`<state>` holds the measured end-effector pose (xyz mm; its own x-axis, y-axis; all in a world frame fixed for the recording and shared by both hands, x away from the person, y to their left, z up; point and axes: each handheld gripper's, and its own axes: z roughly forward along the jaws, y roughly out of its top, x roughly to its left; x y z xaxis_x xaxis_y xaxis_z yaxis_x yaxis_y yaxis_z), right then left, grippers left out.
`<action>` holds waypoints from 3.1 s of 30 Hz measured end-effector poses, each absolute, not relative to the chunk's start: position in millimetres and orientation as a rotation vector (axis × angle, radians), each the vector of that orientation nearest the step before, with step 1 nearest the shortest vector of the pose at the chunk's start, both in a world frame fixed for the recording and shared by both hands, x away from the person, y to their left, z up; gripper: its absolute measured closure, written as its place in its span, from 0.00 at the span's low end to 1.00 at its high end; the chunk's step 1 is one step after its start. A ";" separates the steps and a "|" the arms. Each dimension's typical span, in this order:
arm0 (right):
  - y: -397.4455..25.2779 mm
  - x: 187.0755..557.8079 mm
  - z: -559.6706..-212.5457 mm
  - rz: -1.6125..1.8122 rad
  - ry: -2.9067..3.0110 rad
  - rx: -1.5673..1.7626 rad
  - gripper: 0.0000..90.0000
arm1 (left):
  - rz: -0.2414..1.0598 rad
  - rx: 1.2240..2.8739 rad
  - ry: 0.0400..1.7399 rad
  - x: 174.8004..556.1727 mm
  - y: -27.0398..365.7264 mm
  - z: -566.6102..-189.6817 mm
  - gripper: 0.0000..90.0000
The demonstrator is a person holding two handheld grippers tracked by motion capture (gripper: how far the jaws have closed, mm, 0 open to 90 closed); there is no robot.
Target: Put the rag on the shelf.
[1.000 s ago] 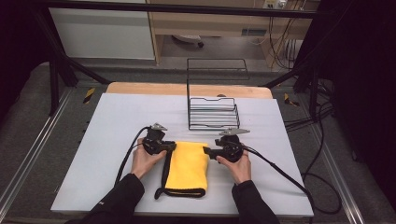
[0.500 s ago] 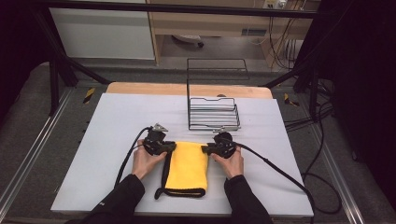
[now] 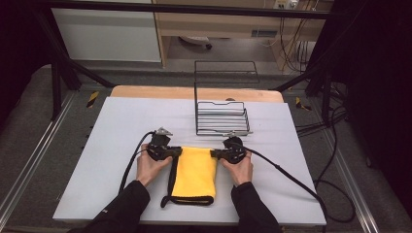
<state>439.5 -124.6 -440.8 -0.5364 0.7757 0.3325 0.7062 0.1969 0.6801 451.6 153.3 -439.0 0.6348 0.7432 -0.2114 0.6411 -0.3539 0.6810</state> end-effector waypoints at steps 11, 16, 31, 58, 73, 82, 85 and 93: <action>-129.8 418.7 -410.9 1.448 2.284 1.329 0.93 | 0.234 1.983 0.989 426.2 168.2 -406.6 0.88; -130.2 412.3 -402.3 1.465 2.268 1.252 0.93 | 0.260 1.957 0.959 415.9 170.9 -396.0 0.88; -132.6 390.1 -374.3 1.523 2.208 1.092 0.93 | 0.348 1.901 0.893 388.4 171.0 -368.2 0.88; -137.7 368.1 -333.9 1.587 2.086 0.934 0.93 | 0.429 1.783 0.826 370.2 168.2 -336.3 0.88; -151.2 358.7 -309.6 1.623 1.985 0.875 0.93 | 0.498 1.721 0.749 365.5 154.0 -314.5 0.88; -160.7 353.4 -293.1 1.638 1.907 0.844 0.93 | 0.516 1.667 0.712 365.7 143.4 -302.8 0.88; -162.2 352.6 -289.3 1.644 1.889 0.834 0.93 | 0.519 1.646 0.700 366.9 141.5 -298.0 0.88; -169.1 350.0 -271.0 1.665 1.800 0.810 0.93 | 0.533 1.587 0.671 371.8 132.9 -281.0 0.88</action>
<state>350.0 -169.1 -271.0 -0.6659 0.7461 0.0036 0.0620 0.0505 0.9968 371.8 132.9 -281.0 0.7219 0.6907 -0.0419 0.1150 -0.0601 0.9916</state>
